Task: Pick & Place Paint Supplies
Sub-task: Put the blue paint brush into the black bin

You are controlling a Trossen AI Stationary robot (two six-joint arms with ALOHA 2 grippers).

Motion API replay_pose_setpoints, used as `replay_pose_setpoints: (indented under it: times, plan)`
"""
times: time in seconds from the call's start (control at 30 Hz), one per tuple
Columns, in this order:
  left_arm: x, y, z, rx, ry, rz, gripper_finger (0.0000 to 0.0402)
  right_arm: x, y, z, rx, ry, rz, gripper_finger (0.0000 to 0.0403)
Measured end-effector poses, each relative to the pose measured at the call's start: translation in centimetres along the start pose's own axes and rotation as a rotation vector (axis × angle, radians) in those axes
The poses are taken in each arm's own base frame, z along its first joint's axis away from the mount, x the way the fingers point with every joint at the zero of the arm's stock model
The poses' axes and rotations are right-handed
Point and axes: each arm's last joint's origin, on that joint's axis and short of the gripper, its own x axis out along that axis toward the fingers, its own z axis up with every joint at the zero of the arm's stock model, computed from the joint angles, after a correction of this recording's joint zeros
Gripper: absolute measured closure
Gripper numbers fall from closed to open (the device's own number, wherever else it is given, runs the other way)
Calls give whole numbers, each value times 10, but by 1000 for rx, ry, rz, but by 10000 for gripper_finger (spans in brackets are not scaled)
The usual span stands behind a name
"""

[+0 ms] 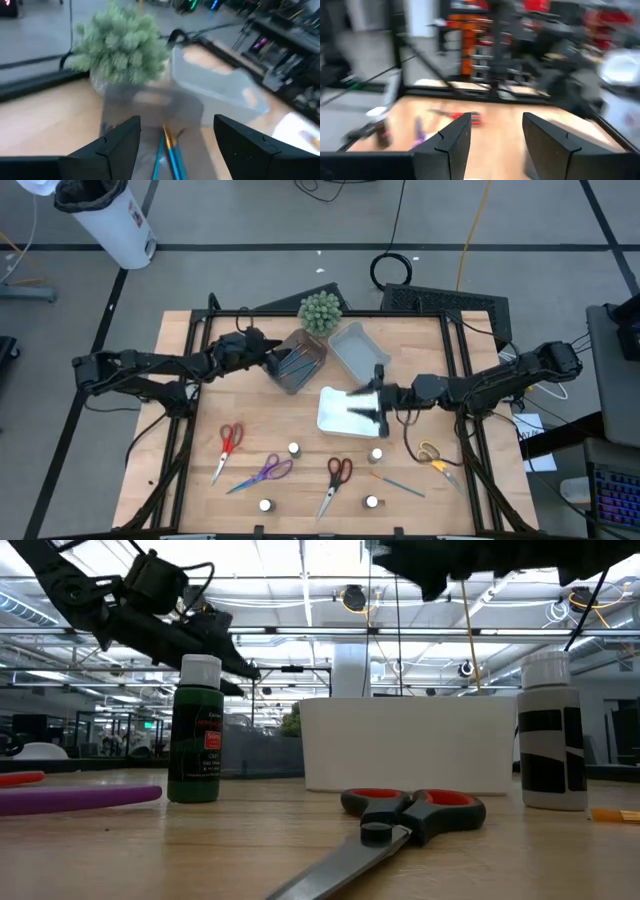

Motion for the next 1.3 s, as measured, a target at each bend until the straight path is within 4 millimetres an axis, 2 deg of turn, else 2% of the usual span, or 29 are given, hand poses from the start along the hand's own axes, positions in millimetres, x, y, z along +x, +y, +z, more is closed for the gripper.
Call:
replay_pose_setpoints:
  times: [0.1,0.2,0.3,0.47,0.6,0.73,0.87,1.0,1.3]
  plan:
    - [-10,-4,8,-2,-24,-46,144,-3,21,0,-74,-6,119,234]
    - [-18,-8,13,0,-32,-69,144,-10,45,0,-62,10,176,234]
    - [-21,-10,10,17,-9,-72,144,-17,71,2,-49,109,168,234]
    - [-21,-11,9,23,-2,-69,144,-25,116,18,-49,330,63,234]
    - [-21,-11,9,10,-1,-69,144,-25,147,11,-9,497,43,234]
    - [-21,-11,9,4,0,-69,144,-24,170,-16,3,634,57,234]
    - [-21,-10,8,7,15,-62,144,-21,185,-44,44,727,64,234]
    - [-21,-10,7,4,18,-60,144,-18,192,-67,39,786,29,234]
    - [-21,-10,8,5,13,-62,144,-9,190,-95,39,877,-39,234]
